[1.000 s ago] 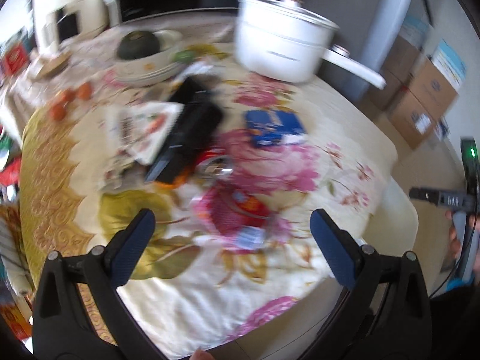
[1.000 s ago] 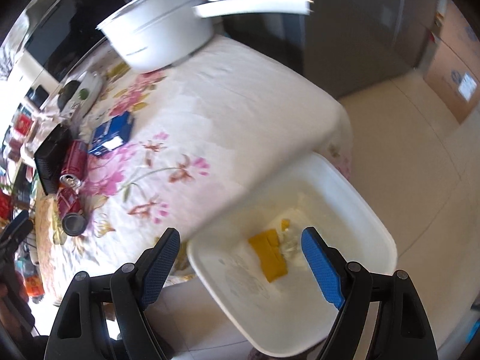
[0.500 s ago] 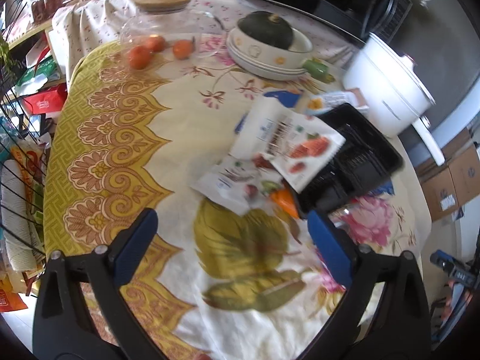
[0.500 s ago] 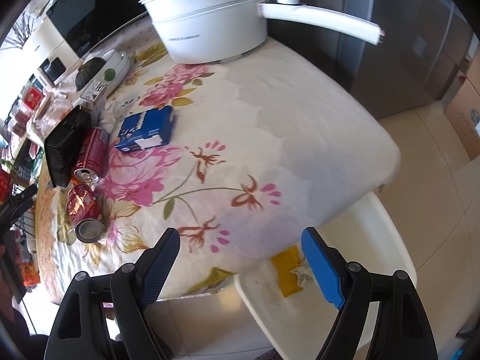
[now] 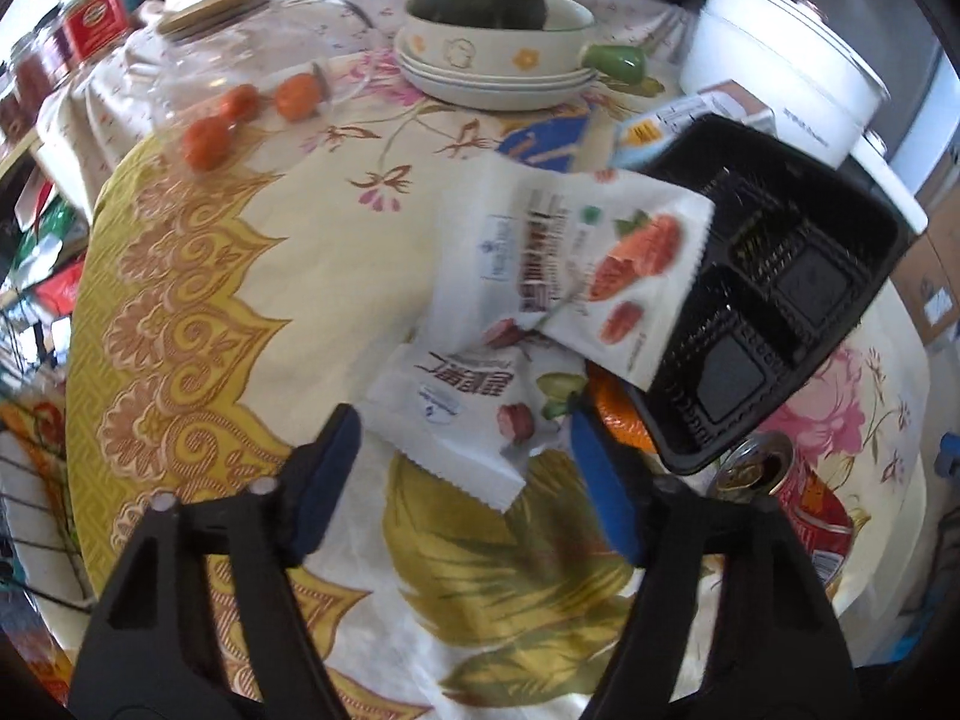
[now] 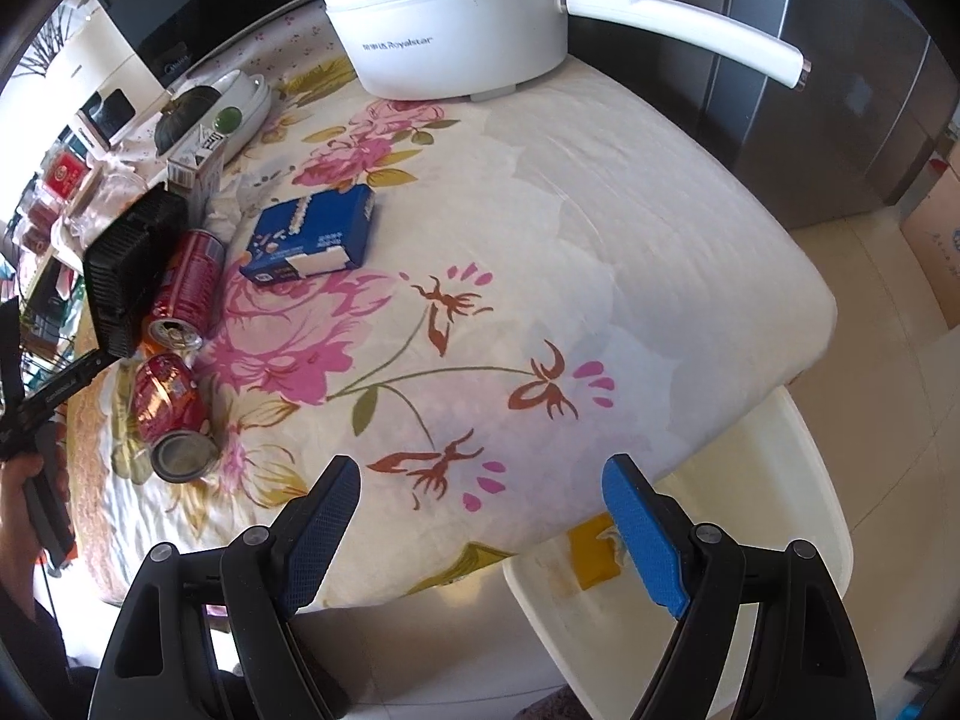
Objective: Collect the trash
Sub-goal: 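Move the left tool back to the table and grasp the white pecan snack bag, then grasp the red drink can with the right tool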
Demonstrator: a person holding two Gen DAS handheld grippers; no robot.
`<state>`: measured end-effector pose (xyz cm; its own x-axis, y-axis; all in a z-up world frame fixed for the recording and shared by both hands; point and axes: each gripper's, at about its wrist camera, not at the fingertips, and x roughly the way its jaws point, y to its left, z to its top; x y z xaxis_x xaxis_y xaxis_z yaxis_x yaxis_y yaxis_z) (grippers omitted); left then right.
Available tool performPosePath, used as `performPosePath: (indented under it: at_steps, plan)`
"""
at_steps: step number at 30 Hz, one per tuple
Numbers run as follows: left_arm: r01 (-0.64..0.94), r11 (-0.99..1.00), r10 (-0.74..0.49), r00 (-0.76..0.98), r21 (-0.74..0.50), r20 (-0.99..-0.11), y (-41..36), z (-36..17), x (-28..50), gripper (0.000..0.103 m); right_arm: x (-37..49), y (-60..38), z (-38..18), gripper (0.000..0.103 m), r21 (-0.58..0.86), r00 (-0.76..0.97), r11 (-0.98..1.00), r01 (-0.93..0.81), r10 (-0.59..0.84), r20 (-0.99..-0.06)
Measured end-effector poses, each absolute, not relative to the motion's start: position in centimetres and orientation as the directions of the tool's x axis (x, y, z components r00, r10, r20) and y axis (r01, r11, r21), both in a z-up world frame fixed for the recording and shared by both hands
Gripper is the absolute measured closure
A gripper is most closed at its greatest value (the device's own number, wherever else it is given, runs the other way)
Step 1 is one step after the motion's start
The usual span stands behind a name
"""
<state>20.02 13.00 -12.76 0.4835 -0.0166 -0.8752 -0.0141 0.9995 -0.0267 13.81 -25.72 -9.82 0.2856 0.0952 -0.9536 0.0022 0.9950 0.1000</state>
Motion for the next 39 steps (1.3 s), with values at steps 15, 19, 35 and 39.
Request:
performPosePath:
  at_steps: [15, 19, 35, 39]
  plan:
    - [0.105, 0.993, -0.087, 0.443, -0.045, -0.892, 11.5, -12.1, 17.9, 0.068, 13.3, -25.9, -9.8, 0.019, 0.083, 0.284, 0.997, 0.002, 0.079, -0.956]
    - [0.131, 0.988, -0.132, 0.448, -0.081, -0.884, 11.6, -10.6, 15.6, 0.068, 13.4, -25.5, -9.5, 0.019, 0.091, 0.289, 0.996, -0.008, 0.090, -0.953]
    - [0.052, 0.794, -0.546, 0.500, -0.606, -0.673, 13.3, -7.2, 11.9, 0.068, 13.3, -22.5, -7.7, 0.019, 0.185, 0.310, 0.982, -0.028, 0.184, -0.933]
    - [0.070, 0.828, -0.524, 0.449, -0.557, -0.723, 11.9, -7.6, 12.0, 0.068, 13.2, -21.5, -7.4, 0.019, 0.187, 0.317, 0.981, -0.047, 0.192, -0.929]
